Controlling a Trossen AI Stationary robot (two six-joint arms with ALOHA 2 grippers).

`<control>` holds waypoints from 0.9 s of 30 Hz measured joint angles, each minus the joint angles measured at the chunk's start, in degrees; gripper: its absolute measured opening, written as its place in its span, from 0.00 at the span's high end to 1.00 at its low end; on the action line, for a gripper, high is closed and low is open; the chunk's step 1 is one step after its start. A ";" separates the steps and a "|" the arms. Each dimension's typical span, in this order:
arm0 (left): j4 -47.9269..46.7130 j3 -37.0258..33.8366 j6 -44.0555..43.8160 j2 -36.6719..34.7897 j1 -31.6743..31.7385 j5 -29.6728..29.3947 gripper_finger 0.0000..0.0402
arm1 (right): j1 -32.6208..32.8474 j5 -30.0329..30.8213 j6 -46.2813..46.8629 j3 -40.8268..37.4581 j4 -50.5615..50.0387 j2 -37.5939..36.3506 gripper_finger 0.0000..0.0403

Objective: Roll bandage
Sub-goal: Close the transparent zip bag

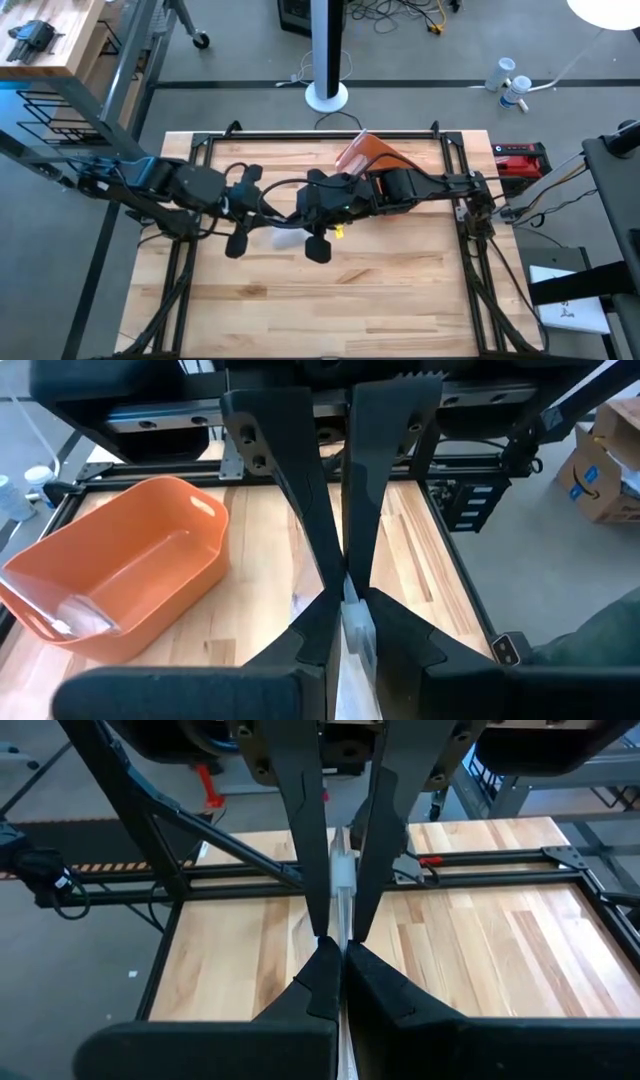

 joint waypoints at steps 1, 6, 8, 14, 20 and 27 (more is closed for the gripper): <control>-0.01 0.00 -0.06 0.00 0.00 0.00 0.91 | 0.02 -0.02 0.00 0.00 -0.09 0.00 1.00; -0.08 0.00 -1.49 -1.39 -0.07 0.87 0.91 | 0.00 0.07 0.00 0.00 -0.48 -0.09 1.00; -0.54 0.02 -1.97 -2.17 -0.07 1.47 0.90 | 0.00 0.07 0.00 0.00 -0.52 -0.10 1.00; -2.47 0.07 -2.75 -3.98 -0.09 1.84 0.89 | -0.03 0.07 0.48 0.00 -1.18 -0.13 1.00; -2.81 0.04 -1.66 -3.82 -0.09 -0.34 0.90 | -0.03 0.09 0.63 0.00 -1.16 -0.17 1.00; -2.46 0.00 0.47 -2.91 -0.14 -1.27 0.91 | -0.02 0.07 0.89 0.00 -1.31 -0.17 1.00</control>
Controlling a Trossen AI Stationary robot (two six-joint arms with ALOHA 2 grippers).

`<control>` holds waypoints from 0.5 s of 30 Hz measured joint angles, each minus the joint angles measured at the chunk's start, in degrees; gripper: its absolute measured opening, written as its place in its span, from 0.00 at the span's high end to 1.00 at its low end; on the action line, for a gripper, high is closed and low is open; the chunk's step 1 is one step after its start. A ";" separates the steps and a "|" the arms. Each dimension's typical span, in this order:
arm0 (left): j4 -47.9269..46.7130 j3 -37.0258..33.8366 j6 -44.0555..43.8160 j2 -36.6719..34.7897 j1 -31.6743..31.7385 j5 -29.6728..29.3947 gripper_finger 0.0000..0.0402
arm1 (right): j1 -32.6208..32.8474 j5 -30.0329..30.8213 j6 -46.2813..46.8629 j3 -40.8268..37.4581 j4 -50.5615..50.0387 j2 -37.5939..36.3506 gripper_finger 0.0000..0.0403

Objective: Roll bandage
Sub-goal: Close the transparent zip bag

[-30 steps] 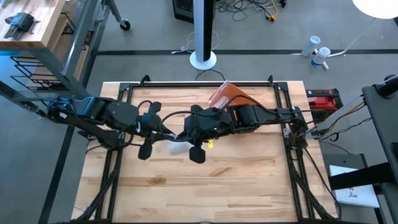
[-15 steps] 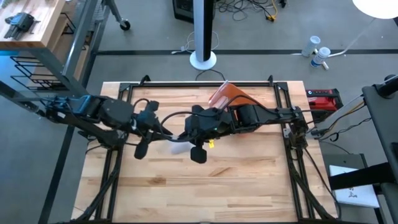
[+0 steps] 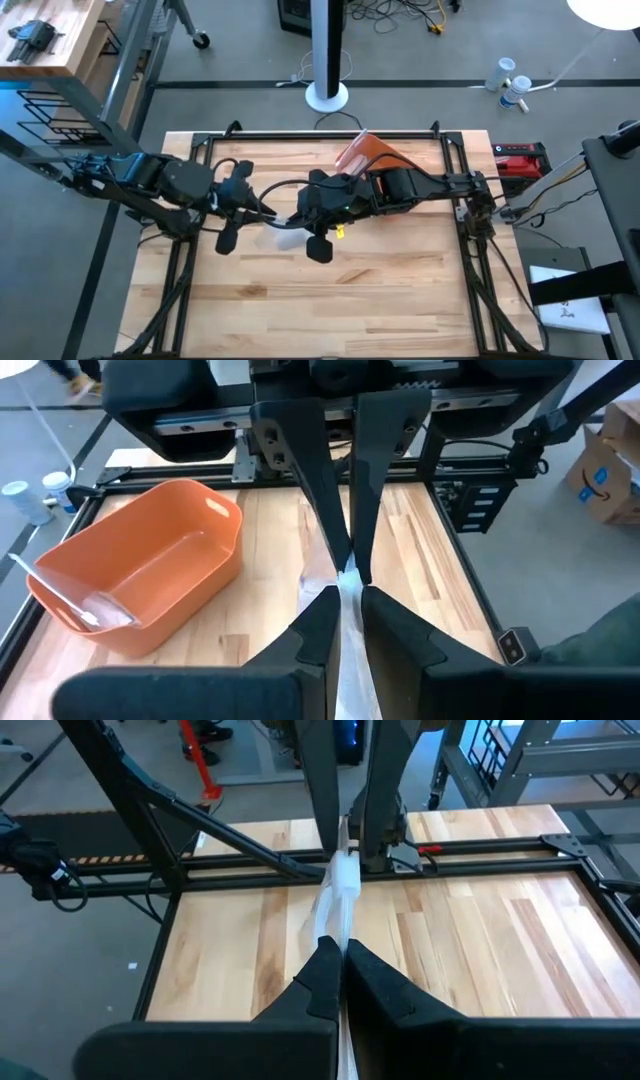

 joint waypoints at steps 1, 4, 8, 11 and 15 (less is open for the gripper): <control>0.04 0.00 0.19 0.14 0.01 -0.23 0.91 | 0.00 0.00 0.27 0.00 -0.08 0.00 1.00; 0.61 0.00 0.82 0.90 0.03 -0.76 0.92 | 0.00 0.00 0.70 0.00 -0.02 0.00 1.00; 0.67 -0.02 0.87 1.93 0.07 -1.02 0.98 | 0.02 -0.20 0.62 -0.04 0.02 0.02 1.00; 0.97 -0.02 0.93 2.57 0.07 -1.26 0.99 | 0.05 -0.45 0.60 -0.07 -0.04 0.02 1.00; 1.64 -0.11 0.91 2.68 0.10 -0.40 0.96 | 0.08 -0.48 0.34 -0.07 -0.18 0.02 1.00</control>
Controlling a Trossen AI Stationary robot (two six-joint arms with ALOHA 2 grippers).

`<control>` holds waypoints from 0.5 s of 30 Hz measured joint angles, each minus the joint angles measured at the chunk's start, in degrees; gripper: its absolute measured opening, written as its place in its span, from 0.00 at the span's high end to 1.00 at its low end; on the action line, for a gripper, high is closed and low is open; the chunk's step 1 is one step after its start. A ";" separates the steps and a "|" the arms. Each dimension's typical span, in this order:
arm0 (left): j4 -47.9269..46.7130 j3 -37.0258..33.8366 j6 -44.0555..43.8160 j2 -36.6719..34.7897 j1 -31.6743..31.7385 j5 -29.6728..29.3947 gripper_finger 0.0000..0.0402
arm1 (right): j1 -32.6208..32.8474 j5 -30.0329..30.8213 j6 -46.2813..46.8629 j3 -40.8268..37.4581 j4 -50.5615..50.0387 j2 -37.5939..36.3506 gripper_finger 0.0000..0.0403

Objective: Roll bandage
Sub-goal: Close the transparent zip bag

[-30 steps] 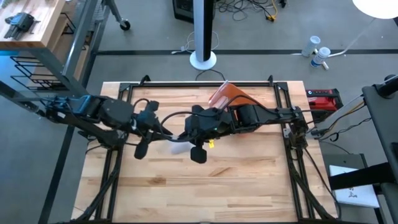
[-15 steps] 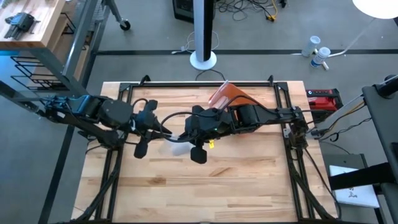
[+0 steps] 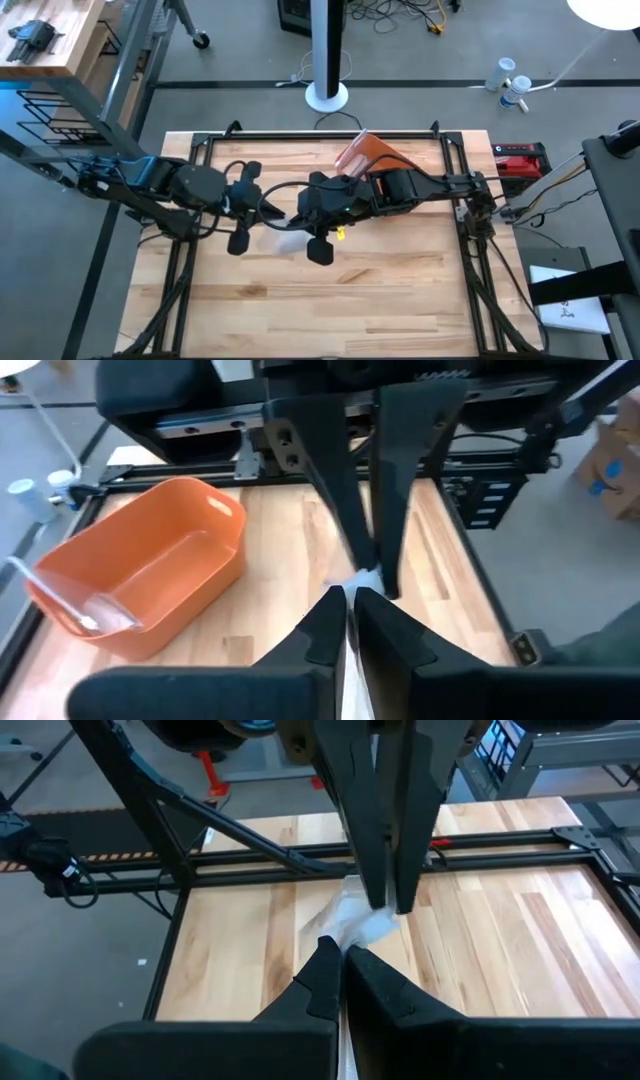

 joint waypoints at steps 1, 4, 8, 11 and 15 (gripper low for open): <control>0.07 0.00 -0.18 -0.07 0.00 0.60 0.95 | 0.00 0.02 -0.25 0.00 -0.16 0.00 1.00; -0.44 0.17 -1.85 -0.37 -0.04 1.60 0.93 | -0.08 0.55 -0.28 0.00 -1.22 0.00 1.00; -2.04 0.59 -3.07 -1.41 -0.04 2.03 0.90 | -0.13 0.98 -0.32 0.00 -2.60 0.00 1.00; -1.88 0.70 -3.09 -2.12 -0.04 3.89 0.87 | -0.13 0.94 -0.37 0.02 -2.62 -0.02 1.00; -2.05 0.24 -2.91 -1.92 -0.04 3.46 0.84 | -0.11 0.67 -1.14 0.01 -2.64 -0.02 1.00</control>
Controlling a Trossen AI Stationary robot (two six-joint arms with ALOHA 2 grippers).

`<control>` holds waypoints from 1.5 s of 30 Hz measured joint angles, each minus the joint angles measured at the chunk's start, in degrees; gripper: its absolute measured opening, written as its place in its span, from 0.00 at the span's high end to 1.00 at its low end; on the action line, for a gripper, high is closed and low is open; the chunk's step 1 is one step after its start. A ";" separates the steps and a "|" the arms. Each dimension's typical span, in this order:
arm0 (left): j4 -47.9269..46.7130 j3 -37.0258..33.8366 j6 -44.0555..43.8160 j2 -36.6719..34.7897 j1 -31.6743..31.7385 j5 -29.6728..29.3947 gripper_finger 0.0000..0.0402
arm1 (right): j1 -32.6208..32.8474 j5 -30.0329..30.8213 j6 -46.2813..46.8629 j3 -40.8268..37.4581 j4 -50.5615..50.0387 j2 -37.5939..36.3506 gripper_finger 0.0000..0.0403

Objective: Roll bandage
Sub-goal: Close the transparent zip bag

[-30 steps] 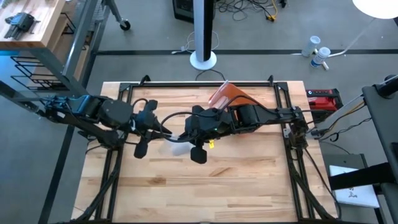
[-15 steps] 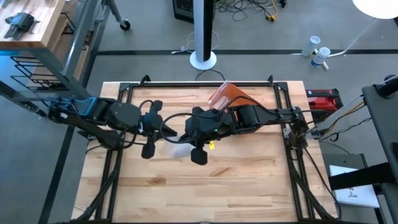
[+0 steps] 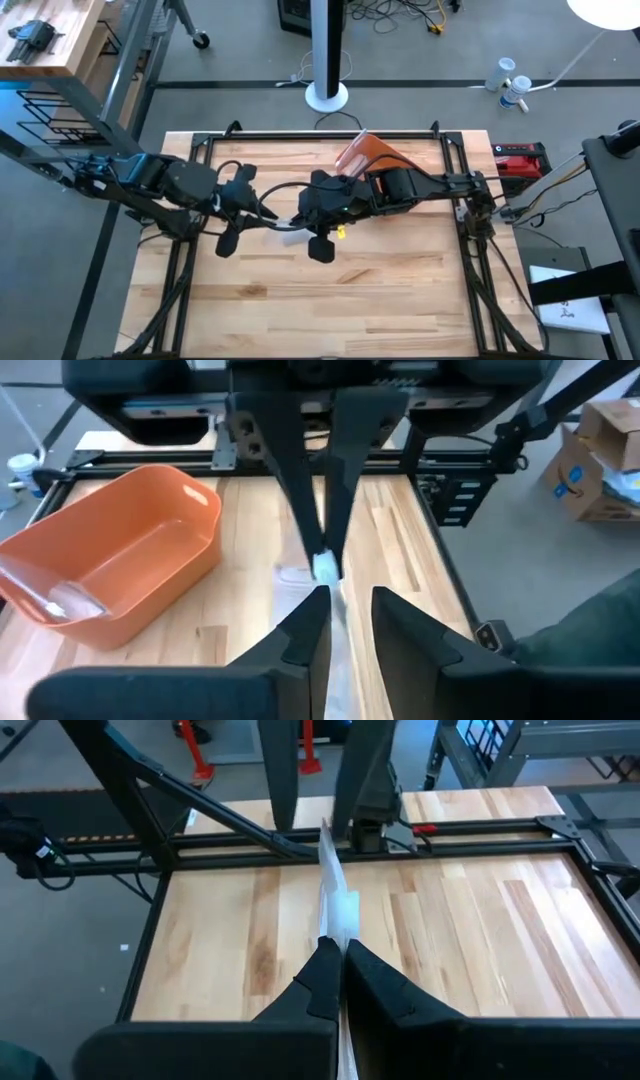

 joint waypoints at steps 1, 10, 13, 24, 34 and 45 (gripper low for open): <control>-0.02 -0.08 0.04 0.12 0.00 -0.43 0.83 | 0.00 -0.01 -0.06 0.01 0.13 0.00 1.00; 0.00 -0.15 1.28 1.31 0.09 -1.03 0.81 | 0.00 -0.14 -0.23 0.01 2.08 -0.04 1.00; -0.02 -0.15 1.34 1.48 0.11 -1.80 0.85 | 0.00 -0.16 -0.77 0.01 2.13 -0.07 1.00; -0.02 -0.17 1.68 1.43 0.11 -3.38 1.00 | 0.00 -0.14 -0.73 0.05 2.04 -0.07 1.00; -1.41 -0.19 1.79 1.41 0.11 -3.47 1.00 | 0.00 -0.16 -0.71 0.05 1.81 -0.22 0.81; -1.46 -0.24 1.79 1.37 0.11 -3.48 1.00 | -0.11 0.19 -2.14 0.10 5.41 0.10 0.60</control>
